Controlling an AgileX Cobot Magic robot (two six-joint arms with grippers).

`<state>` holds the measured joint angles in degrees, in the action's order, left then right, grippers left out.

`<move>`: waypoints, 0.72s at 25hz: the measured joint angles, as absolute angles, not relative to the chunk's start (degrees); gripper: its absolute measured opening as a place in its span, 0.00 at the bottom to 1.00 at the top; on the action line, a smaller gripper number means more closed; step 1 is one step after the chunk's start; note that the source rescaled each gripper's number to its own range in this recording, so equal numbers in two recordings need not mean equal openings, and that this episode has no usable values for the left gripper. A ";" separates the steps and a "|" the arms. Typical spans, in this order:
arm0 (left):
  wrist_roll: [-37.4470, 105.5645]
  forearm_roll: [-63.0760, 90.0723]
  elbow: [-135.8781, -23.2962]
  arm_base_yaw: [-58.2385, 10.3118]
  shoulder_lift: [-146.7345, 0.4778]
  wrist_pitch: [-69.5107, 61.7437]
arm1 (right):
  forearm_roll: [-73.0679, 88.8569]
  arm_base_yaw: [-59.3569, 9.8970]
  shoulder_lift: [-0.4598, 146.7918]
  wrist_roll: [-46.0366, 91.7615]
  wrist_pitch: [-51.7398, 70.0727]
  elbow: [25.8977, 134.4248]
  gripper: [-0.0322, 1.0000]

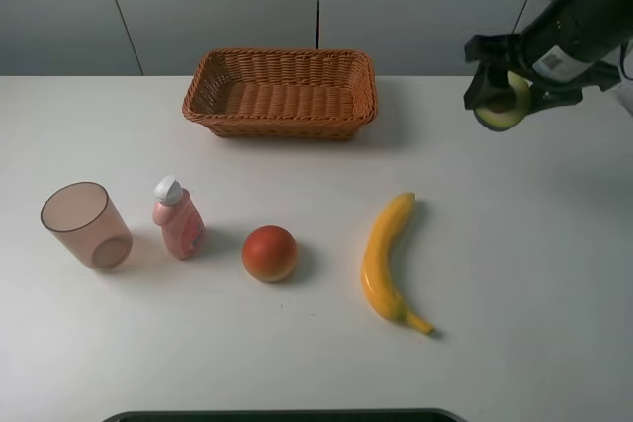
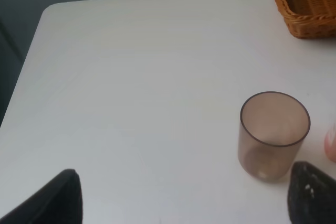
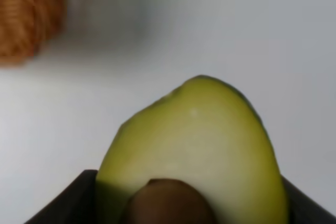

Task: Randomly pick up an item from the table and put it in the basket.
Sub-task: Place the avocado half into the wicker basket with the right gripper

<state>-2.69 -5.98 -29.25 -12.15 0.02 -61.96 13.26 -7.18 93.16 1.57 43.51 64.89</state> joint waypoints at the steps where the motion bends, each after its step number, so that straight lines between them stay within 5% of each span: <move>1: -2.69 -5.98 -29.25 -12.15 0.02 -61.96 | 13.49 -8.69 93.16 1.94 43.25 67.77 0.03; 18: -2.69 -5.98 -29.25 -12.15 0.02 -61.96 | 16.55 -25.47 121.64 2.30 32.17 97.23 0.03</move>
